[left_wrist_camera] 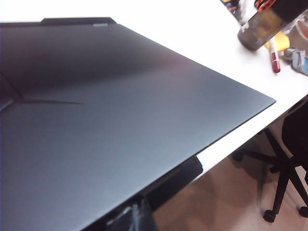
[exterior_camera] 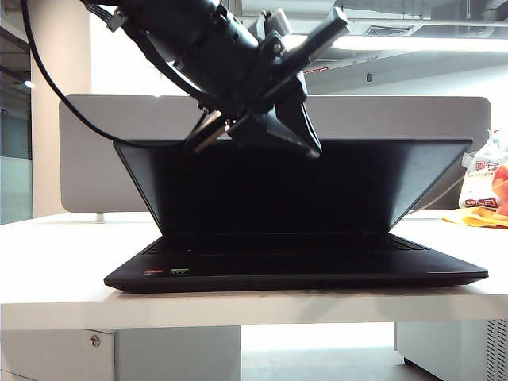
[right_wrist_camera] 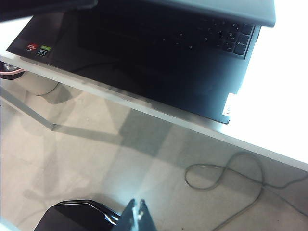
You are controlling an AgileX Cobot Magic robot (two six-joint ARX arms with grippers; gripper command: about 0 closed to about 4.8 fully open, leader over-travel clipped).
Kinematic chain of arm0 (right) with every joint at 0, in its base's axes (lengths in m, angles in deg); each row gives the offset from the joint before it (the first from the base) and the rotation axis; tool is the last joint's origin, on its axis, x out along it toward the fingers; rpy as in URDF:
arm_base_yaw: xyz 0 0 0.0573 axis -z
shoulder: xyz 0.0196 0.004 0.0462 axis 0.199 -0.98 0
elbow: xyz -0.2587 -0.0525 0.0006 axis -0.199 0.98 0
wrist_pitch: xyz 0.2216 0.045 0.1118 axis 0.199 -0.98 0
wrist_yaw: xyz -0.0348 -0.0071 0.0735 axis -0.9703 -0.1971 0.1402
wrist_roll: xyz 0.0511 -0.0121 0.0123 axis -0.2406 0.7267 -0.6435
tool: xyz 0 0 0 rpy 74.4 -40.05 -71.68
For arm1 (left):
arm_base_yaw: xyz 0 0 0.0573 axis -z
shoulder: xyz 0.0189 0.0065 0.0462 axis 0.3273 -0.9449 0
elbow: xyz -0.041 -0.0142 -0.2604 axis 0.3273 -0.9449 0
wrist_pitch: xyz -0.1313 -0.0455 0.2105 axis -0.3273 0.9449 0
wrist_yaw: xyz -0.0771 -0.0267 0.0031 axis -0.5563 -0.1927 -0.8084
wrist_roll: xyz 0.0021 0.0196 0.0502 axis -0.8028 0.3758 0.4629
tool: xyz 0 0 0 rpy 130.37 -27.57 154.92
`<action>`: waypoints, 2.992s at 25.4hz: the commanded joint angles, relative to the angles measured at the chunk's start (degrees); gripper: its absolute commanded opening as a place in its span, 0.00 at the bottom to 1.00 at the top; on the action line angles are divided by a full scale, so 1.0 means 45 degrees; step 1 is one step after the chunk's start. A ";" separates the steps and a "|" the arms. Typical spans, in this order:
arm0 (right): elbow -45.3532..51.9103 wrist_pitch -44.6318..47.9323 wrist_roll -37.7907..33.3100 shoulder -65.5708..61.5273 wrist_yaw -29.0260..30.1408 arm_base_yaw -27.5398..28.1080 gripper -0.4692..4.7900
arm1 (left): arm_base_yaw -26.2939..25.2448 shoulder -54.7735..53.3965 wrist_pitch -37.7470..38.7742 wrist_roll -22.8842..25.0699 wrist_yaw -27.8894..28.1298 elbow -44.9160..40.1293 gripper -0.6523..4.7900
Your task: Open the lid of the laptop and use the keypad to enter the password "123".
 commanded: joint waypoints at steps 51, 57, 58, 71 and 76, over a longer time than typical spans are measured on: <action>-0.0845 -0.0748 -0.0204 0.1977 -0.2599 0.0078 0.08 | -0.1753 0.0058 0.2414 0.1511 -0.0573 -0.0359 0.11; -0.0840 -0.0952 -0.0199 0.1972 -0.2584 0.0073 0.08 | -0.2064 0.0063 0.2900 0.2259 -0.0432 0.0510 0.11; -0.0840 -0.0952 -0.0199 0.1972 -0.2579 0.0073 0.08 | -0.2123 0.0058 0.3075 0.2356 -0.0423 0.0724 0.11; -0.0831 -0.1277 -0.0194 0.1962 -0.2550 0.0073 0.08 | -0.3589 -0.0155 0.3949 0.3565 -0.0423 0.3128 0.11; -0.0831 -0.1370 -0.0194 0.1953 -0.2555 0.0073 0.08 | -0.3721 -0.0889 0.4503 0.3910 -0.0631 0.4425 0.11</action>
